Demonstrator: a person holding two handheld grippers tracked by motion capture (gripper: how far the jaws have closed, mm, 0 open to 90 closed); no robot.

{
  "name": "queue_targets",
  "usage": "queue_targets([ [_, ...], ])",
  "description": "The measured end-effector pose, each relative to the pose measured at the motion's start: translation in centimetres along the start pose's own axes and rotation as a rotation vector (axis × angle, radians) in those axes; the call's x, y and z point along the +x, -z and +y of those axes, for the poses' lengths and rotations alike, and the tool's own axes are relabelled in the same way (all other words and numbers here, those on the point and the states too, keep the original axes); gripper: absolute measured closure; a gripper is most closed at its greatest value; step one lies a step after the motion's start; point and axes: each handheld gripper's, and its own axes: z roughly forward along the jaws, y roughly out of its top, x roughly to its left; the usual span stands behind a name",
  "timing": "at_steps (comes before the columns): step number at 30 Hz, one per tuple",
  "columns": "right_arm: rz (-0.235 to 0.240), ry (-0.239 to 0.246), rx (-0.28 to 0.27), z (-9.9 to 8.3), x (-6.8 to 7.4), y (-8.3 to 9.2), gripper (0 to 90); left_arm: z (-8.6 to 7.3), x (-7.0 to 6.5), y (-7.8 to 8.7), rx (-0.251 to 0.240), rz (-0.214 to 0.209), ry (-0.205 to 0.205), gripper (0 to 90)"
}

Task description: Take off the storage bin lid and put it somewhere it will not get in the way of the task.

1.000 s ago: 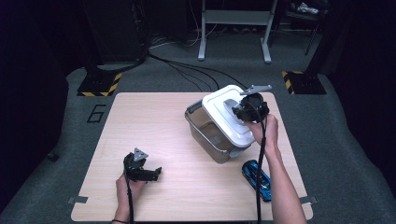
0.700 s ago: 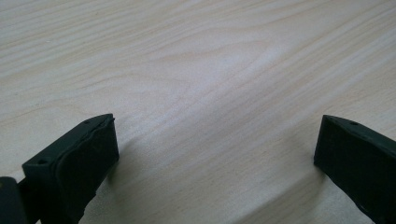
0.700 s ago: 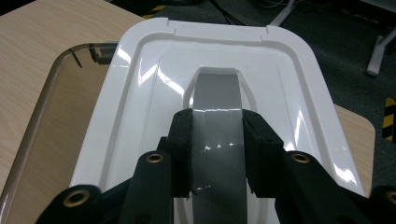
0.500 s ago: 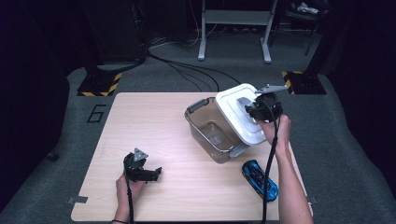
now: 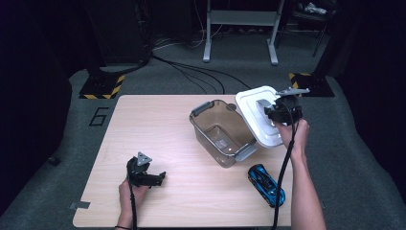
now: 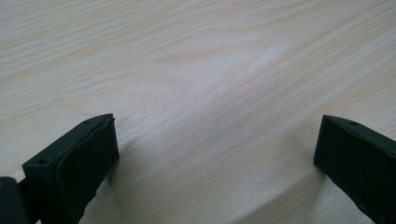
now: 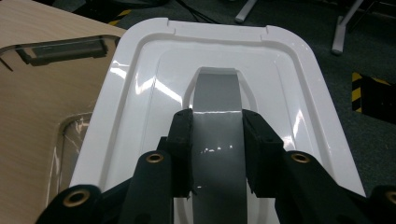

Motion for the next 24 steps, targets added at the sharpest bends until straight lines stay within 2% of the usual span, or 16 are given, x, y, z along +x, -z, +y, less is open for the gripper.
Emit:
queue_targets([
  [12,-0.055,-0.053,-0.003,-1.2,-2.0,-0.1,66.9,0.0,0.0,0.0,0.003,0.0,-0.005,0.0],
  [24,-0.102,-0.113,0.021,-2.5,-3.5,-1.4,66.9,0.0,0.0,0.0,0.0,0.0,-0.001,0.0],
])
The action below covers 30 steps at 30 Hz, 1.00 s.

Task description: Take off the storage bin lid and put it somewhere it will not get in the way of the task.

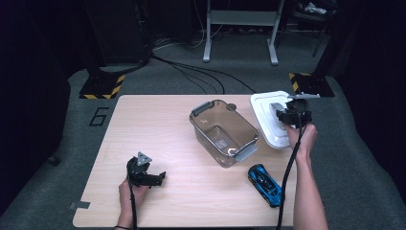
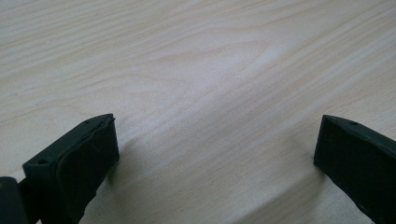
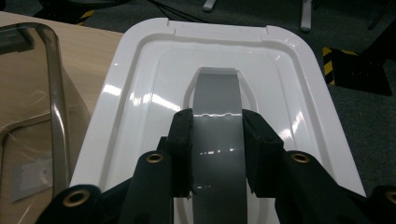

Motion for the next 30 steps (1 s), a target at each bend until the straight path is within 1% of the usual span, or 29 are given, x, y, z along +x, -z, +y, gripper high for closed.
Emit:
queue_targets([
  [4,-0.018,-0.011,0.011,-0.5,-0.3,-0.6,66.8,0.0,0.0,0.0,0.001,0.0,0.0,0.0],
  [6,-0.025,-0.024,0.015,-0.9,-0.5,-1.1,66.9,0.0,0.0,0.0,0.002,0.0,-0.003,0.0],
  [8,-0.025,-0.022,0.02,-1.0,-0.6,-1.3,66.9,0.0,0.0,0.0,0.0,0.0,0.0,0.0],
  [9,-0.031,-0.029,0.024,-1.4,-0.6,-1.7,66.9,0.0,0.0,0.0,0.002,0.0,-0.003,0.0],
  [10,-0.031,-0.029,0.024,-1.4,-0.6,-1.7,66.9,0.0,0.0,0.0,0.002,0.0,-0.003,0.0],
  [11,-0.032,-0.038,0.023,-1.7,-0.7,-2.1,66.8,0.0,0.0,0.0,0.0,0.0,0.001,0.0],
  [14,-0.033,-0.039,0.029,-2.1,-0.9,-2.4,66.9,0.0,0.0,0.0,0.001,0.0,0.0,0.0],
  [15,-0.032,-0.052,0.03,-2.2,-0.9,-2.6,66.8,0.0,0.0,0.0,0.002,0.0,-0.003,0.0],
  [17,-0.033,-0.046,0.042,-2.6,-1.0,-3.0,66.8,0.0,0.0,0.0,0.001,0.0,0.0,0.0],
  [21,-0.034,-0.062,0.055,-3.4,-1.0,-4.0,66.8,0.0,0.0,0.0,0.005,-0.001,-0.006,0.0],
  [23,-0.033,-0.06,0.064,-3.8,-1.0,-4.5,66.8,0.0,0.0,0.0,0.0,0.0,0.0,0.0],
  [24,-0.033,-0.06,0.064,-3.8,-1.0,-4.5,66.8,0.0,0.0,0.0,0.0,0.0,0.0,0.0],
  [29,-0.027,-0.085,0.077,-4.7,-1.0,-5.5,66.8,0.0,0.0,0.0,0.0,0.0,0.001,0.0],
  [30,-0.026,-0.091,0.075,-4.8,-1.0,-5.8,66.8,0.0,0.0,0.0,0.005,-0.001,-0.006,0.0],
])
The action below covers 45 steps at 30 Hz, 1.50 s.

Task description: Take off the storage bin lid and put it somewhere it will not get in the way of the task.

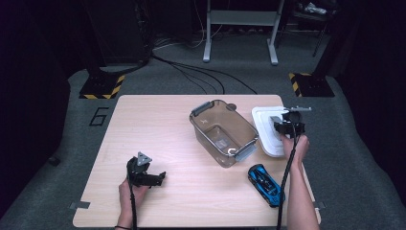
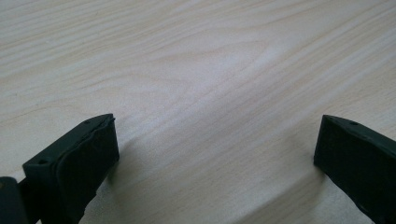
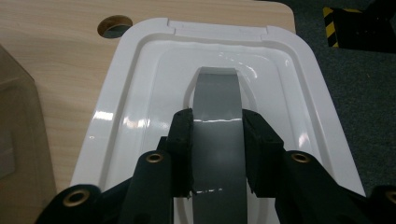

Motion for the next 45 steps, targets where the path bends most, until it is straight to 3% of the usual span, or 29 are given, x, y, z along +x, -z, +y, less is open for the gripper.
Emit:
queue_targets([
  [13,0.009,-0.034,0.037,-1.5,0.3,-2.4,66.8,0.0,0.0,0.0,-0.004,0.001,0.005,0.0],
  [31,0.009,0.002,0.087,-2.2,0.5,-4.5,66.1,0.0,0.0,0.0,-0.001,0.001,0.0,0.0],
  [32,0.013,0.006,0.082,-2.2,0.4,-4.5,63.1,0.0,0.0,0.0,-0.001,0.001,0.0,0.0],
  [33,0.032,-0.002,0.098,-2.3,0.4,-4.5,50.5,0.0,0.0,0.0,-0.001,0.001,0.0,0.0],
  [34,0.032,-0.002,0.098,-2.3,0.4,-4.5,50.5,0.0,0.0,0.0,-0.001,0.001,0.0,0.0],
  [35,0.035,0.004,0.102,-2.5,0.4,-4.3,37.9,0.0,0.0,0.0,-0.004,0.001,0.004,0.0],
  [36,0.035,0.004,0.102,-2.5,0.4,-4.3,37.9,0.0,0.0,0.0,0.0,0.001,-0.001,0.0],
  [37,0.042,0.01,0.09,-2.7,0.3,-3.8,29.0,0.0,0.0,0.0,-0.003,0.001,0.003,0.0],
  [42,0.087,0.01,0.077,-2.7,0.1,-2.3,18.9,0.0,0.0,0.0,-0.001,0.001,-0.001,0.0],
  [43,0.111,0.026,0.073,-2.7,0.0,-1.3,15.6,0.0,0.0,0.0,-0.001,0.001,-0.001,0.1],
  [45,0.115,0.037,0.065,-2.7,0.1,-0.9,15.2,0.0,0.0,0.0,-0.001,0.001,-0.001,0.1],
])
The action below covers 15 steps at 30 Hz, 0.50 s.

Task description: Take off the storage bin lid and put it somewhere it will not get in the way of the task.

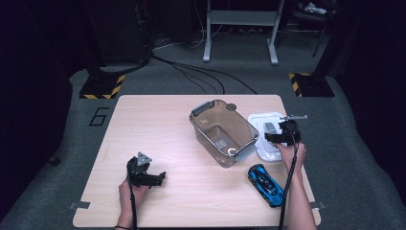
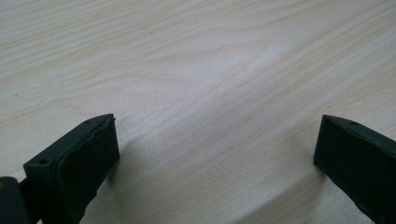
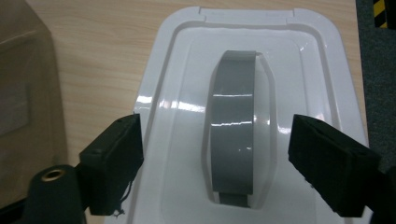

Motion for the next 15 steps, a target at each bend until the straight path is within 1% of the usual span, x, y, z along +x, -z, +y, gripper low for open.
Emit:
queue_targets([
  [2,0.014,0.02,0.006,-0.1,0.1,0.6,12.5,0.0,0.0,0.0,0.0,0.0,0.0,0.1],
  [3,0.019,0.036,-0.001,-0.2,0.2,1.0,11.9,0.0,0.0,0.0,0.0,0.0,0.0,0.1],
  [4,0.03,0.038,0.001,-0.4,0.4,1.3,10.8,0.0,0.0,0.0,-0.001,0.0,0.001,0.1],
  [8,0.06,0.07,0.006,-1.1,0.9,2.5,5.2,0.0,0.0,0.0,0.0,-0.001,0.001,0.1],
  [10,0.064,0.087,0.003,-1.4,1.3,3.1,3.8,0.0,0.0,0.0,0.0,-0.001,0.001,0.2],
  [12,0.071,0.104,0.013,-1.8,1.8,3.5,1.9,0.0,0.0,0.0,0.0,-0.001,0.0,0.2],
  [13,0.08,0.108,0.02,-2.1,2.0,3.7,0.9,0.0,0.0,0.0,0.0,-0.002,0.0,0.2],
  [14,0.089,0.125,0.026,-2.5,2.5,4.2,0.0,0.0,0.0,0.0,0.0,-0.002,0.0,0.2],
  [15,0.089,0.125,0.026,-2.5,2.5,4.2,0.0,0.0,0.0,0.0,-0.001,-0.001,0.001,0.2],
])
